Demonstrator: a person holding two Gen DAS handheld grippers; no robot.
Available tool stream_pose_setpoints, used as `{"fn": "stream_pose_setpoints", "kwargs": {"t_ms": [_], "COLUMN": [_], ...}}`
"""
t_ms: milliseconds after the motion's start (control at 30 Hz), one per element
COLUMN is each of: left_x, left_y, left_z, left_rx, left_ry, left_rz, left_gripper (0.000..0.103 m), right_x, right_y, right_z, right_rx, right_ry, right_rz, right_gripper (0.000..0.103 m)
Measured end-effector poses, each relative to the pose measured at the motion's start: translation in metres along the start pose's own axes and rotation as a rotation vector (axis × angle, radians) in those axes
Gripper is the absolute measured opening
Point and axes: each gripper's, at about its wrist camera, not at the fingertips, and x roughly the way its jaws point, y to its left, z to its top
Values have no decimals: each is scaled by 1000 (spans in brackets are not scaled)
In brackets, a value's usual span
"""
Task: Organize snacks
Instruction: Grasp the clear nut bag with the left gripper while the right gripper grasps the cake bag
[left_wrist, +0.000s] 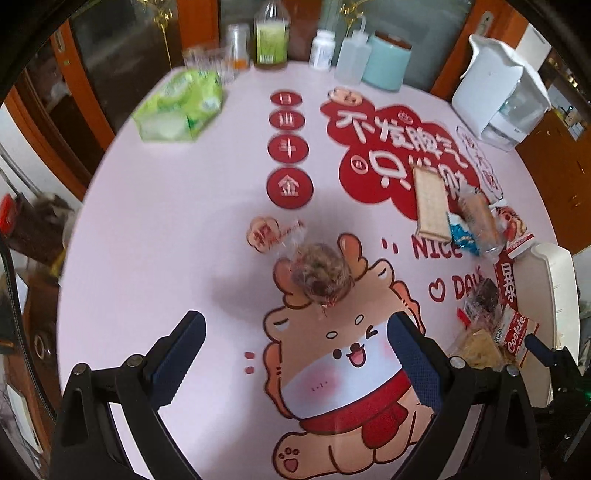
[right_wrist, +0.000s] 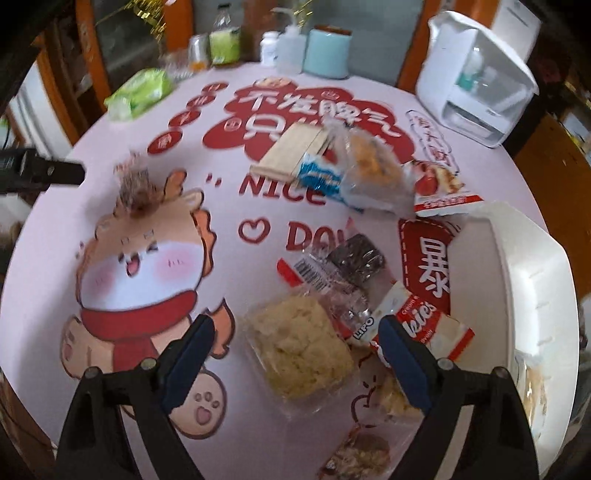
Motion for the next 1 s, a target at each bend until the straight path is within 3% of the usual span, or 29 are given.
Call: {"fn": "stream_pose_setpoints", "kwargs": {"t_ms": [167,300,400,533,600,667,833,1000], "left_x": [31,58,74,89,96,103,105,104], "left_y": [-6,-7,-8,-16,-21,-23,-26,-26], "left_z": [7,17,23,29,30,30,34,35], "left_rx": [-57,-130,-178,-209,-224,-241,-257,-260], "left_ry": [60,98,117,129,142,164,138,117], "left_rz": [-37,-51,-68,-32,-29,-22,7,-3], "left_gripper": [98,98,98,97,90,76,52,49], "right_x": [14,26,31,32,32,33,32,31], "right_y": [4,7,5,1,0,1,3,-1], "right_z": [-5,-8,-9,-9,-9,-9,-11,-10], "right_rx": [-89,-122,-133,-133,-140,-149,-172,-155], "right_ry": [39,78,80,79,79,76,58,51], "right_rz": [33,59,47,67,71,69,59,69], "right_gripper": [89,69,64,60,59,59,55,53]}}
